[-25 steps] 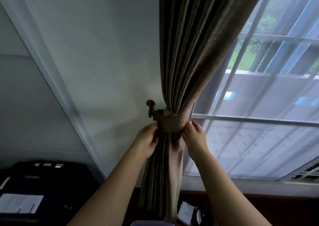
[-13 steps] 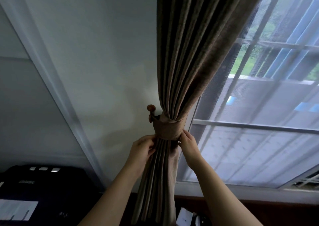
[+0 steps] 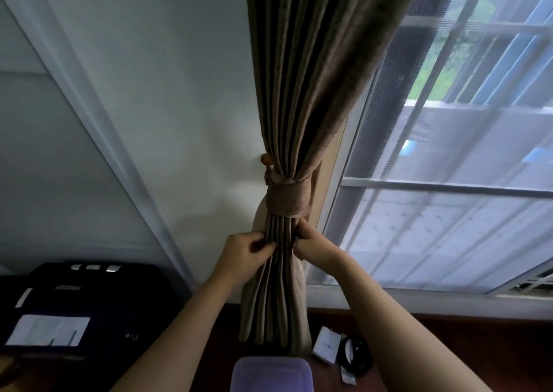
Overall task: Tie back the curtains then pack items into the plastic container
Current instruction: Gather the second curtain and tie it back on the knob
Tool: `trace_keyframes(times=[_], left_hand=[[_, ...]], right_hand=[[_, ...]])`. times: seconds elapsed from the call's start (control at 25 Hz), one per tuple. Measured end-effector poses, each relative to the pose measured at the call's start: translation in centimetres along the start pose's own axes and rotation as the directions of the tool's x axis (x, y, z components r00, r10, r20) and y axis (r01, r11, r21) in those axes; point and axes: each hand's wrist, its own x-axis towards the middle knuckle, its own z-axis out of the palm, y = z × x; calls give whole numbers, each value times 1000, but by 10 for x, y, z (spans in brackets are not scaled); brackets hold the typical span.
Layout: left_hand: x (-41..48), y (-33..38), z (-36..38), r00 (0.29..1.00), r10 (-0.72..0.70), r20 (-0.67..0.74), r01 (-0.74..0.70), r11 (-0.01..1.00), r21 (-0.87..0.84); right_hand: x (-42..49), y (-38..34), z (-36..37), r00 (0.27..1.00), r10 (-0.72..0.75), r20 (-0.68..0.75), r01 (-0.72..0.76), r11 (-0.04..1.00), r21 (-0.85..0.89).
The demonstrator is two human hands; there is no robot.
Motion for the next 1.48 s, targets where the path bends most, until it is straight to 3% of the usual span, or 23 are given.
trace_keyframes(times=[0.12, 0.2, 0.28, 0.4, 0.56, 0.68, 0.92, 1.12, 1.48], left_hand=[[1, -2, 1, 999, 3, 35, -4, 1000, 28], [4, 3, 6, 999, 12, 32, -13, 999, 48], [7, 8, 12, 998, 44, -34, -41, 997, 64], [13, 17, 19, 994, 77, -80, -65, 988, 137], [15, 20, 21, 993, 92, -76, -68, 959, 277], [12, 18, 17, 995, 80, -64, -56, 948, 314], [-1, 14, 16, 996, 44, -74, -26, 975, 220], [-37, -3, 32, 981, -100, -166, 141, 956, 258], [-148, -11, 116, 916, -392, -88, 397, 853, 338]], right_hand=[[-1, 0, -2, 999, -44, -15, 43, 999, -25], [-2, 10, -8, 973, -92, -212, 52, 981, -187], [-4, 29, -12, 884, -151, -443, -15, 937, -350], [-9, 46, -10, 766, -154, -625, -74, 943, -324], [-9, 52, 3, 777, -262, -572, -72, 866, -494], [-7, 57, 8, 832, -234, -503, -118, 812, -572], [-19, 69, 9, 878, -202, -433, -31, 880, -474], [-45, 100, 13, 888, -172, -427, -67, 869, -490], [-137, 191, 10, 975, -127, -182, -5, 808, -590]])
